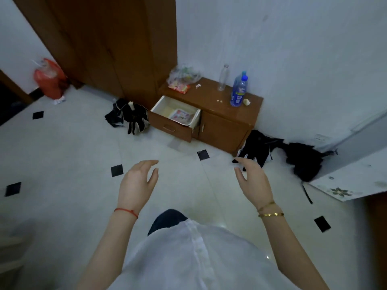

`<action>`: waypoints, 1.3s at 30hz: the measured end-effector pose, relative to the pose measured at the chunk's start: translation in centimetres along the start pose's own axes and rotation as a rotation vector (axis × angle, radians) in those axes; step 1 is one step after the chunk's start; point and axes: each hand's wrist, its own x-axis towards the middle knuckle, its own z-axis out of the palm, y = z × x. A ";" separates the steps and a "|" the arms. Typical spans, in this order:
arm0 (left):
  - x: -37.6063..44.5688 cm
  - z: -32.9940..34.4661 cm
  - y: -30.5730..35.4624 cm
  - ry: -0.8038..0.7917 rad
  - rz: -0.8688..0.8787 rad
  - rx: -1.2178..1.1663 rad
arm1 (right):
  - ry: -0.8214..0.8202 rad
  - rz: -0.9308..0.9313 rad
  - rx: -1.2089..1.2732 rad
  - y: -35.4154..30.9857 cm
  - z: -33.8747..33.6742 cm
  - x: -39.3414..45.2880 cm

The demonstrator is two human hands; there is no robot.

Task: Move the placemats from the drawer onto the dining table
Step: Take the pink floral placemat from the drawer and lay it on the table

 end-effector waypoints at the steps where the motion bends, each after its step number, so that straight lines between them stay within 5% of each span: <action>1: 1.9 0.2 -0.4 0.007 -0.020 0.001 | -0.012 -0.021 -0.001 -0.4 0.4 2.5; 12: 25.1 1.7 -9.8 -0.050 -0.103 0.008 | -0.115 -0.023 0.005 -5.2 9.7 25.7; 22: 51.7 -0.7 -14.1 -0.136 0.176 0.091 | 0.005 0.125 0.061 -10.5 13.2 42.7; 39: 69.3 11.7 -16.9 -0.373 0.331 -0.007 | 0.034 0.484 0.053 -7.6 20.5 55.7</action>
